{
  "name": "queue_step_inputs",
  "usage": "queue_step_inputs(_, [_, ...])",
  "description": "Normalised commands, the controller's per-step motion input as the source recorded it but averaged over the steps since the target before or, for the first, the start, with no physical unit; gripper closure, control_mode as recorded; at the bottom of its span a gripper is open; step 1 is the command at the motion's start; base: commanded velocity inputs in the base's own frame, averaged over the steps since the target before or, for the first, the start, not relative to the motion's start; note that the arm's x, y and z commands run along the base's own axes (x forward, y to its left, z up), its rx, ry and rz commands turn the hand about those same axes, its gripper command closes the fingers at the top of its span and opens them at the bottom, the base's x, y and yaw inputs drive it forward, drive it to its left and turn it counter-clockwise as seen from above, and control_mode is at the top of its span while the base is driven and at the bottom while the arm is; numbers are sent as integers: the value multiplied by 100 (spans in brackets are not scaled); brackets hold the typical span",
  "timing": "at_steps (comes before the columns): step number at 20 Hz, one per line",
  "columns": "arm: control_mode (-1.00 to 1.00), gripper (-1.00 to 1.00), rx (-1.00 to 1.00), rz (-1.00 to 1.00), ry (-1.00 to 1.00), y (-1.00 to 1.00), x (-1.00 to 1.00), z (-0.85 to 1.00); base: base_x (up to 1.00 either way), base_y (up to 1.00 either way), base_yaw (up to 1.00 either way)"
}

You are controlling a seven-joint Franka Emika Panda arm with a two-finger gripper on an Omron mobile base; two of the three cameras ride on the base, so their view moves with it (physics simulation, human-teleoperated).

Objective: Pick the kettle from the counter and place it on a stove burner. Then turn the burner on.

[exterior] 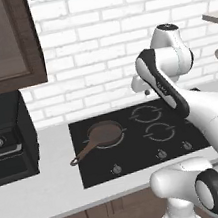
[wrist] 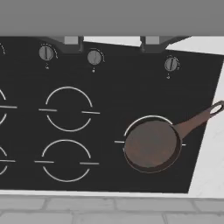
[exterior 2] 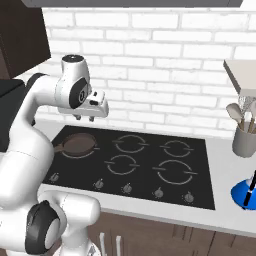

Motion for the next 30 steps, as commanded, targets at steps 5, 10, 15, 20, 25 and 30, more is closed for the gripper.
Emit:
queue_step_inputs(5, [-100,-100,0,0,-3,-2,-32,0,0,0,0])
queue_step_inputs(10, [-100,-100,5,-16,-19,-36,-74,-3,0,0,0])
queue_step_inputs(15, [-100,-100,7,-39,-8,-57,-90,-31,0,0,0])
queue_step_inputs(20, [-100,-100,7,-39,14,-93,-15,-39,0,0,0])
queue_step_inputs(25, [-100,-100,6,-31,35,-100,23,-12,0,0,0])
queue_step_inputs(30, [-100,-100,3,-25,32,-100,72,0,0,0,0])
